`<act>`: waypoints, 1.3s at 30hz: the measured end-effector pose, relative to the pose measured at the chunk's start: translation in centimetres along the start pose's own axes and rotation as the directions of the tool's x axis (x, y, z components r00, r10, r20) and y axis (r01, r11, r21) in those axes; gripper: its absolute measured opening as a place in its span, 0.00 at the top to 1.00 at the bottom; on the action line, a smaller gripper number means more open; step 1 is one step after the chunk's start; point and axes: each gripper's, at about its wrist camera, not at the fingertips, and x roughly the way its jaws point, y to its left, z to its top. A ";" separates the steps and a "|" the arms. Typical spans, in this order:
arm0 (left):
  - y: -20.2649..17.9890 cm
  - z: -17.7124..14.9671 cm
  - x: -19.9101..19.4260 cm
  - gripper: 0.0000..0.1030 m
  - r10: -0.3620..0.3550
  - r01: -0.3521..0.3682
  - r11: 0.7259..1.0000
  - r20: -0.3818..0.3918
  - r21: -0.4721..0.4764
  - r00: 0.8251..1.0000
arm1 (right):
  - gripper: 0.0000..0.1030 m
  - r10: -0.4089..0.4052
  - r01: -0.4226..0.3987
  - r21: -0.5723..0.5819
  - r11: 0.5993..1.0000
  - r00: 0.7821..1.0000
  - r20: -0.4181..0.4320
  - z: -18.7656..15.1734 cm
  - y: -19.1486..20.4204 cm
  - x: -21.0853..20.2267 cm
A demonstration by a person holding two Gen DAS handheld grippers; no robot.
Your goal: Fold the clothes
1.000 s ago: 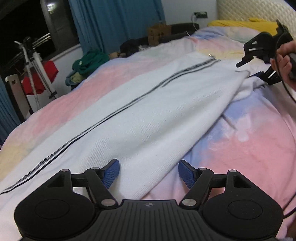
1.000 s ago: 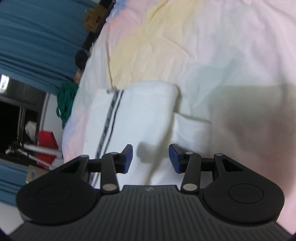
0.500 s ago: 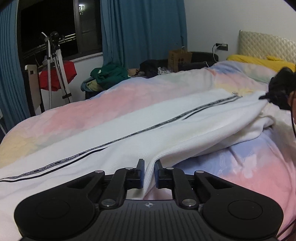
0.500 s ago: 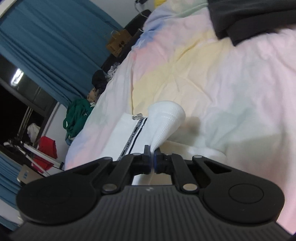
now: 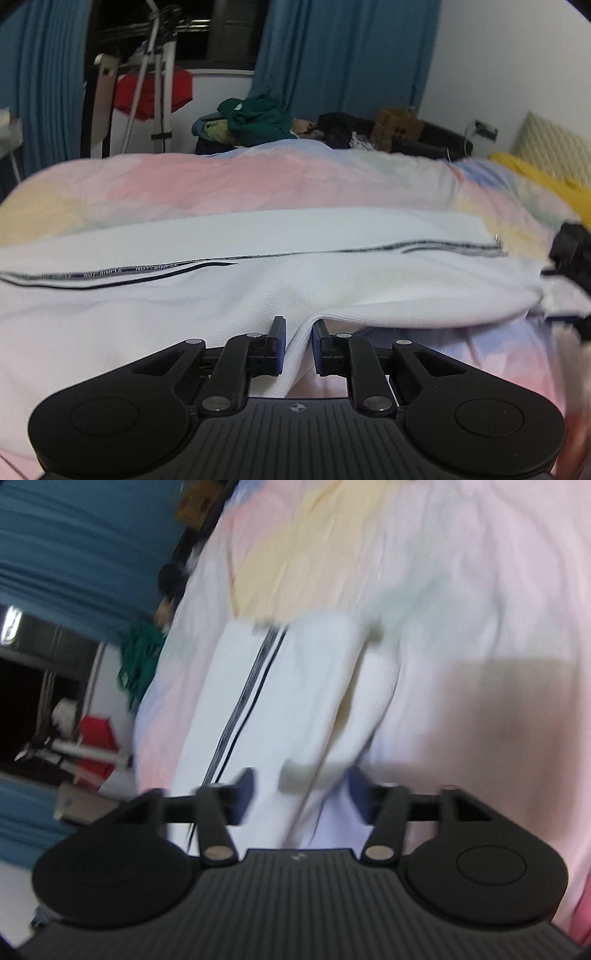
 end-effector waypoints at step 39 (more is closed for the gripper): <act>1.0 0.9 -1.5 0.89 0.039 -0.041 0.999 0.125 0.015 0.991 | 0.92 -0.040 0.013 -0.954 -0.299 0.999 0.026 -24.7 14.3 9.3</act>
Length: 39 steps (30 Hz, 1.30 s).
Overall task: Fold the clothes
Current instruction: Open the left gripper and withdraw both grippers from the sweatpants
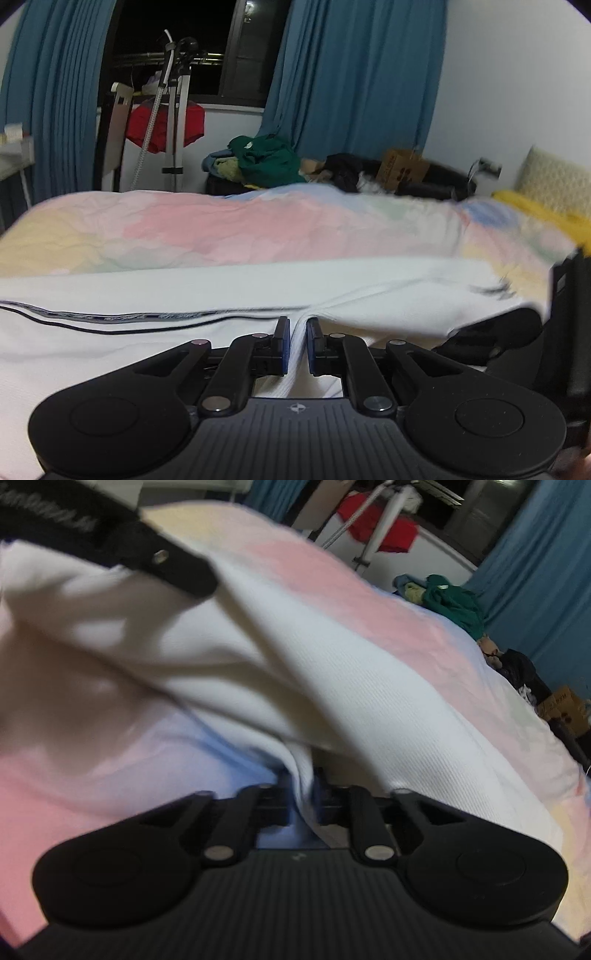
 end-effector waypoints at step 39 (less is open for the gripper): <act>-0.7 -3.0 -1.7 0.79 0.089 -0.087 0.996 -0.123 0.024 0.988 | 0.40 -0.192 -0.194 0.897 -0.397 0.973 0.125 -24.0 -22.1 -11.7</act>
